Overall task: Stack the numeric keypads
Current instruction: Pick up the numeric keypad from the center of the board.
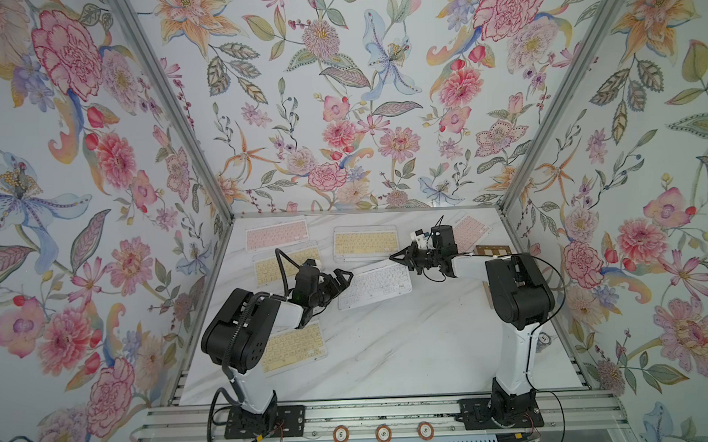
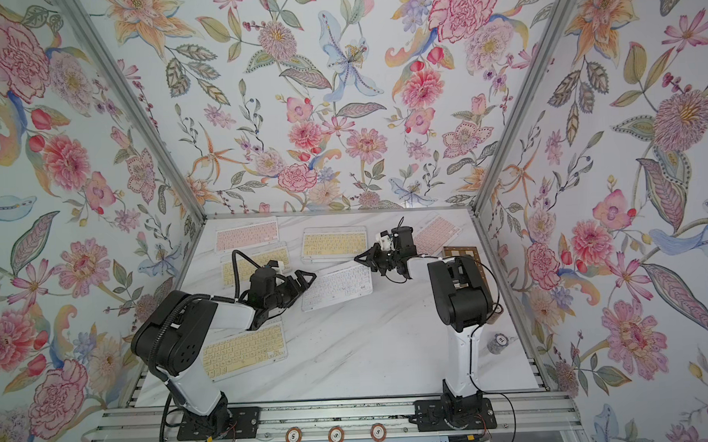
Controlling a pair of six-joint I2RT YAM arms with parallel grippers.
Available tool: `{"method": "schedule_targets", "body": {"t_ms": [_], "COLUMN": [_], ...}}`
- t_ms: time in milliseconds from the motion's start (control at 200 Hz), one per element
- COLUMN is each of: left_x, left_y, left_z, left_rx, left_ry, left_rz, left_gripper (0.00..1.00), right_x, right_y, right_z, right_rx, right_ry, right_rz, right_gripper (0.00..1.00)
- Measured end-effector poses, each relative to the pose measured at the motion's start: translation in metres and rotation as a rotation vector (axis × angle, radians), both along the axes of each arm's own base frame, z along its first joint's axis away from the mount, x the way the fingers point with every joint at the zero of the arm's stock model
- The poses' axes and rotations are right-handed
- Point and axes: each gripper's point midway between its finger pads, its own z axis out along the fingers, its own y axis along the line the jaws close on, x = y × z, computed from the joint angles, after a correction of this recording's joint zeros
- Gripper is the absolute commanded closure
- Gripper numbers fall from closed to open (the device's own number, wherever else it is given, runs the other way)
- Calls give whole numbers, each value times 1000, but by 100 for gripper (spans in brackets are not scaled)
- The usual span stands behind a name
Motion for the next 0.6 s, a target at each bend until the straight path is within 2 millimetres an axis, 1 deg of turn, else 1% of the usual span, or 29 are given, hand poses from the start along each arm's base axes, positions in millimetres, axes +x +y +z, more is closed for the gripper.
{"method": "schedule_targets", "body": {"t_ms": [75, 190, 260, 330, 365, 420, 475, 510, 570, 596], "left_x": [0, -3, -5, -6, -6, -12, -17, -22, -29, -32], "left_y": [0, -1, -2, -2, -1, -1, -1, -2, -9, -13], "left_z": [1, 2, 10, 27, 38, 56, 70, 80, 90, 94], "left_rx": [1, 2, -3, -20, -36, -74, -109, -140, -177, -191], "left_ry": [2, 16, 12, -17, -39, -68, -91, -108, -114, -115], "left_rz": [-2, -14, -21, -20, -16, -7, 0, 4, -2, -8], "left_gripper": [1, 1, 1, 1, 1, 1, 1, 1, 1, 1], "right_x": [0, 4, 7, 14, 17, 24, 30, 35, 41, 45], "right_y": [-2, -9, -14, -19, -21, -24, -26, -26, -25, -25], "right_z": [8, 11, 13, 19, 22, 32, 40, 49, 62, 70], "right_rx": [-7, -11, -10, 2, 11, 32, 49, 66, 84, 95], "right_ry": [-26, -29, -26, -24, -25, -33, -42, -52, -66, -81], "right_rz": [0, -10, -22, -41, -51, -67, -78, -85, -93, -95], "right_gripper": [92, 94, 94, 95, 95, 95, 96, 96, 96, 96]}}
